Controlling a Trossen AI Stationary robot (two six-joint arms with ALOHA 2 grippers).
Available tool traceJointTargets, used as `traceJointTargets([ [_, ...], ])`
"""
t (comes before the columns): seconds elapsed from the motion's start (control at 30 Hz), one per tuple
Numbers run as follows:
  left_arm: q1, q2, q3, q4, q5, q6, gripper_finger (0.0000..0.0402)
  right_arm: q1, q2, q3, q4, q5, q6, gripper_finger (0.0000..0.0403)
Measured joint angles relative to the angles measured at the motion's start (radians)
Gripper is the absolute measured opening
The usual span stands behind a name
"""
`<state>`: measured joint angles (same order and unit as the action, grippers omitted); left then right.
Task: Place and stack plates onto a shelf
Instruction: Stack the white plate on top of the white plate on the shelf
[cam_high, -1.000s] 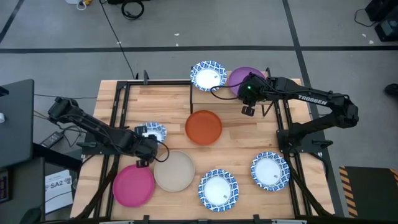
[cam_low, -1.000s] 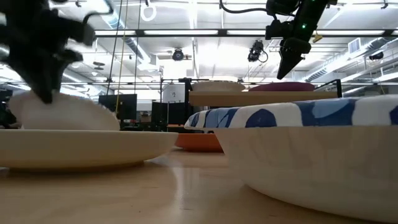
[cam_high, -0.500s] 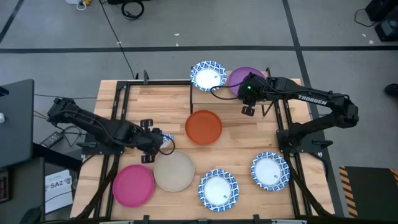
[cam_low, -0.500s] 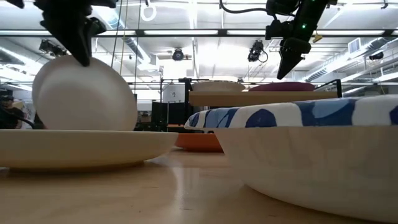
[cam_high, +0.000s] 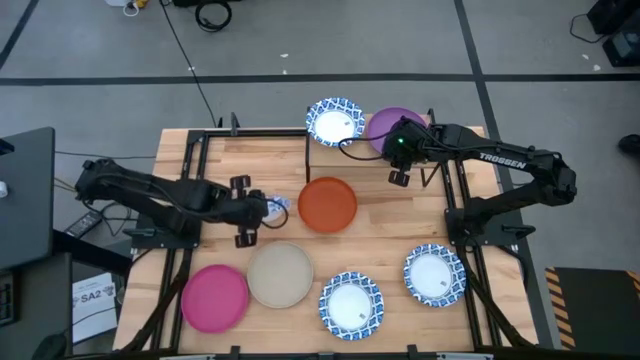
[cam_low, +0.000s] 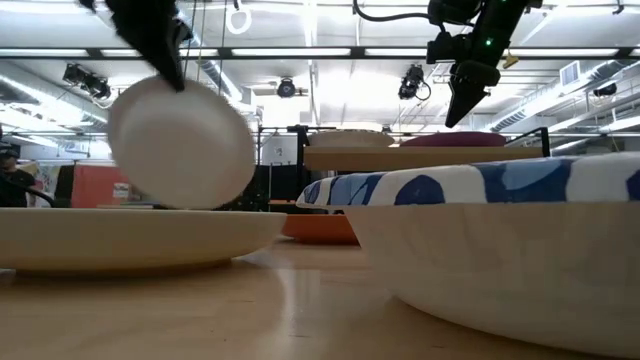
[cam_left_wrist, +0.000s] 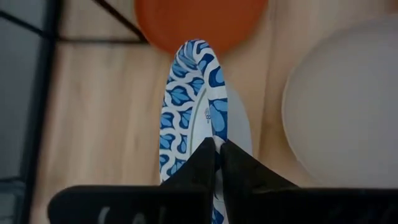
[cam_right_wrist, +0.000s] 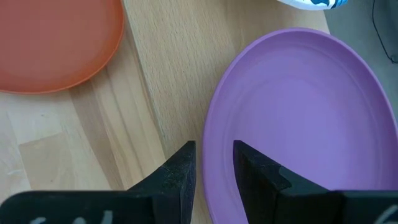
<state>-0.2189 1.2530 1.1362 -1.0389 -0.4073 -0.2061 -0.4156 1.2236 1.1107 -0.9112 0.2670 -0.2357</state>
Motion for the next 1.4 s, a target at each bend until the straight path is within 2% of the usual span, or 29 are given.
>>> traceJointTargets([
  [0.27,0.057,-0.001,0.204,0.017,-0.021,0.202,0.0019,0.004,-0.002,0.000,-0.006,0.000,-0.003,0.0113],
  [0.47,0.114,-0.002,0.301,0.130,-0.035,0.375,0.0019,0.035,-0.039,0.000,-0.006,0.000,-0.001,0.0113],
  [0.7,0.206,-0.002,0.313,0.352,-0.053,0.623,0.0019,0.084,-0.095,0.000,-0.006,-0.024,0.084,0.0113],
  [0.93,0.319,0.036,0.315,0.538,-0.053,0.779,0.0019,0.147,-0.128,0.000,-0.005,-0.097,0.154,0.0113],
  [1.4,0.483,0.268,0.314,0.786,-0.020,0.983,0.0019,0.259,-0.122,0.000,0.001,-0.107,0.210,0.0113],
])
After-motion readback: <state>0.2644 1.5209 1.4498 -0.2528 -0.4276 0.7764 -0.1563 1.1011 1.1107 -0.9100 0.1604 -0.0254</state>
